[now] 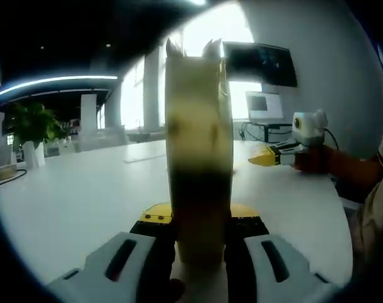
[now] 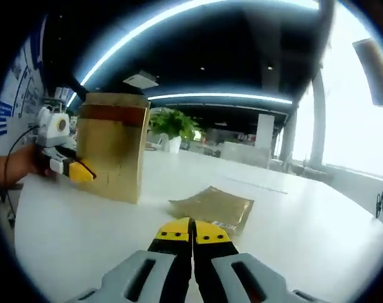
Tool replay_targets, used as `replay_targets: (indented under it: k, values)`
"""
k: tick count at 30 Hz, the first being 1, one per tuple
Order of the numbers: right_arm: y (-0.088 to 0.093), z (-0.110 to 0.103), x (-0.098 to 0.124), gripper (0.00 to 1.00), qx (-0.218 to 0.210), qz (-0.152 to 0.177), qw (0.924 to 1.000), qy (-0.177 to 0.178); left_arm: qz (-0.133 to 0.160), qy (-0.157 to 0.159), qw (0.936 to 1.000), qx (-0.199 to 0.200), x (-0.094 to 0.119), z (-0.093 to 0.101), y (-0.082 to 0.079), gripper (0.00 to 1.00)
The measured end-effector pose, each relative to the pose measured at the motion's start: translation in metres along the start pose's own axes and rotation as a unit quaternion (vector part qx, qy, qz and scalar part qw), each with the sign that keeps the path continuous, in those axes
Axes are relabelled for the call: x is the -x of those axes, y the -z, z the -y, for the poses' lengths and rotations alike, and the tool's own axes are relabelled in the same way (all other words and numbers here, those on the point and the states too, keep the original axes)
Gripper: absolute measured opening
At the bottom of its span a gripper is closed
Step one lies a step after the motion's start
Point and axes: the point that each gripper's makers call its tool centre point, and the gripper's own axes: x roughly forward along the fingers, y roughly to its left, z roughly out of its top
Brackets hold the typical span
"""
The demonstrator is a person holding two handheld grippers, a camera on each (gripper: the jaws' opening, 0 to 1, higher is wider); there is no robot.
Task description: Extract single mask from mask box in order stack masks on table
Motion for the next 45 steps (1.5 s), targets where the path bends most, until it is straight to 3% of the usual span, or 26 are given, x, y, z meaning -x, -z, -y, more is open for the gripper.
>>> replay_targets:
  k: [7, 17, 27, 31, 33, 45]
  values:
    - [0.004, 0.004, -0.001, 0.0, 0.02, -0.012, 0.9997, 0.01, 0.0, 0.0, 1.0, 0.0, 0.0, 0.001, 0.0, 0.2]
    - [0.001, 0.002, 0.0, 0.0, 0.034, -0.001, 0.9994, 0.005, -0.001, -0.001, 1.0, -0.002, 0.0, 0.0, 0.0, 0.2]
    - [-0.002, 0.003, 0.003, 0.0, 0.003, 0.008, 1.0, 0.005, -0.002, -0.001, 1.0, -0.002, 0.0, 0.0, 0.0, 0.2]
    - [-0.003, 0.003, 0.004, 0.0, 0.009, 0.011, 0.9999, 0.005, -0.002, -0.001, 1.0, -0.003, 0.0, 0.0, 0.001, 0.2]
    - [-0.005, 0.005, 0.004, 0.0, 0.035, 0.012, 0.9993, 0.011, -0.002, -0.002, 1.0, -0.003, 0.0, 0.0, 0.001, 0.2]
    - [-0.015, 0.009, 0.007, 0.0, 0.007, 0.03, 0.9992, 0.026, -0.002, -0.001, 1.0, -0.002, 0.0, -0.001, 0.001, 0.2]
